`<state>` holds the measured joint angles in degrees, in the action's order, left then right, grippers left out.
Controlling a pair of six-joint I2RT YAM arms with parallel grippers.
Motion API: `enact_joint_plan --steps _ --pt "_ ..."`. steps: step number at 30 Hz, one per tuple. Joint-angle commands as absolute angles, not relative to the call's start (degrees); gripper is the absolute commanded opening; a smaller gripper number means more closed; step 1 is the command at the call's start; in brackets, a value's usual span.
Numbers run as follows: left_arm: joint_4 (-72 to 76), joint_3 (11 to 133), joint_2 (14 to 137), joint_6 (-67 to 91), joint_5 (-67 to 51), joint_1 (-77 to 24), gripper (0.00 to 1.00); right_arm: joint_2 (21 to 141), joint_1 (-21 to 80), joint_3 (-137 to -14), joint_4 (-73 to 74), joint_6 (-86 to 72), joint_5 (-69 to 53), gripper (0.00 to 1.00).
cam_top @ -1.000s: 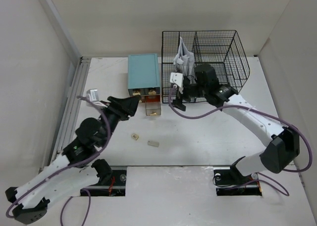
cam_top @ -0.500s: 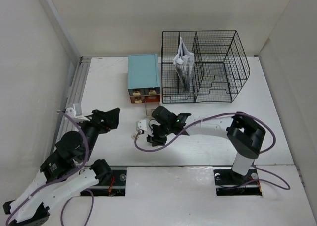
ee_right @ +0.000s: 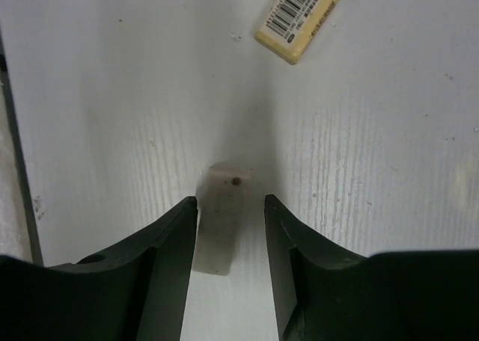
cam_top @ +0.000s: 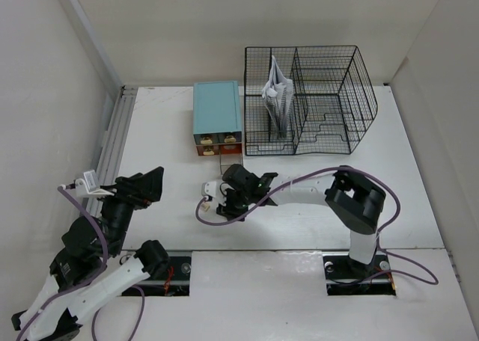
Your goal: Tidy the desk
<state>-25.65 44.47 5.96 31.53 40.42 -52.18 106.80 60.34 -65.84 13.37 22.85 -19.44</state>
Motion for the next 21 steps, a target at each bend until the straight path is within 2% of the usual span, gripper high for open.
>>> enact_joint_plan --steps 1,5,6,8,9,17,21 --pt "-24.3 44.3 6.5 31.1 41.0 -52.5 0.87 108.1 60.4 -67.8 11.0 21.7 -16.6 0.47" --pt "-24.3 44.3 6.0 31.1 41.0 -52.5 0.89 109.3 60.4 -67.8 11.5 21.7 -16.1 0.48" --pt "-24.3 44.3 6.0 31.1 41.0 -52.5 0.89 109.9 60.4 -67.8 12.0 21.7 -15.5 0.44" --pt "-24.3 44.3 5.4 31.1 41.0 -52.5 0.89 110.5 60.4 -68.5 12.0 21.7 -14.7 0.21" --pt "-24.3 44.3 5.4 31.1 41.0 -52.5 0.89 110.5 60.4 -68.5 12.7 21.7 -14.7 0.0" --pt "-23.7 44.3 4.8 31.1 40.5 -52.5 0.89 107.1 60.4 -82.1 20.6 31.0 -10.6 0.0" --pt "-23.7 44.3 5.4 31.1 40.5 -52.5 0.9 106.5 60.4 -85.7 20.1 34.4 -3.4 0.0"
